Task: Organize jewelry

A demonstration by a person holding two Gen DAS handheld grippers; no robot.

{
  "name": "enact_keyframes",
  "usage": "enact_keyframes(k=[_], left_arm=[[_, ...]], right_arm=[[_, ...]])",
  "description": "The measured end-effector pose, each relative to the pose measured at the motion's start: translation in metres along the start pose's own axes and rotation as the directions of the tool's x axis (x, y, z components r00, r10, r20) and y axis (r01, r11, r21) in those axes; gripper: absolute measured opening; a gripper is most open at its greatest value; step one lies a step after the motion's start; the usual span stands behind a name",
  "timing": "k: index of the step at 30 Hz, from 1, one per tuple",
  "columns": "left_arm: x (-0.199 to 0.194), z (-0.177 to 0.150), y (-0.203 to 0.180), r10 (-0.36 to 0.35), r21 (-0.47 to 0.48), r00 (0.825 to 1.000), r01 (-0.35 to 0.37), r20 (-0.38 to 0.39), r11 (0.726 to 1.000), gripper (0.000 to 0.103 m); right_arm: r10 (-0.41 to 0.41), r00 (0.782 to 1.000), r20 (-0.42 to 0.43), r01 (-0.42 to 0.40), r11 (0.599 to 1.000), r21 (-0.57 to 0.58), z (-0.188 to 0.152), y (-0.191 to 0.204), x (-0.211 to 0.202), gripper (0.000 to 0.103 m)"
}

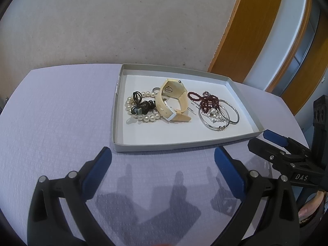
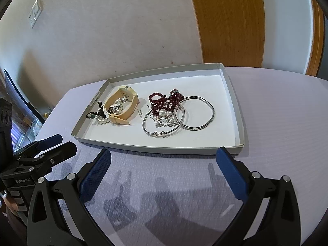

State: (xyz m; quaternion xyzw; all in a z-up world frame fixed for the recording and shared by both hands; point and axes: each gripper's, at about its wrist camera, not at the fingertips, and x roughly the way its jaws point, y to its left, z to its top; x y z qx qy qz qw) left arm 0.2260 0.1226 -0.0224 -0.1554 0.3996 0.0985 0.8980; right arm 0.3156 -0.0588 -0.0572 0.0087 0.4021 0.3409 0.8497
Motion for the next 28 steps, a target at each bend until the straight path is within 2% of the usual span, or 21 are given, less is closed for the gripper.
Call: enact_keyframes(k=[10, 28], left_arm=[[0.0027, -0.0017, -0.0015, -0.02, 0.0, 1.0, 0.02, -0.009, 1.0, 0.1], [0.0066, -0.0021, 0.0005, -0.01, -0.011, 1.0, 0.01, -0.017, 1.0, 0.1]], right_arm=[[0.0, 1.0, -0.001, 0.0, 1.0, 0.003, -0.0003, 0.0001, 0.0004, 0.102], [-0.002, 1.0, -0.002, 0.002, 1.0, 0.003, -0.0005, 0.0, 0.0008, 0.102]])
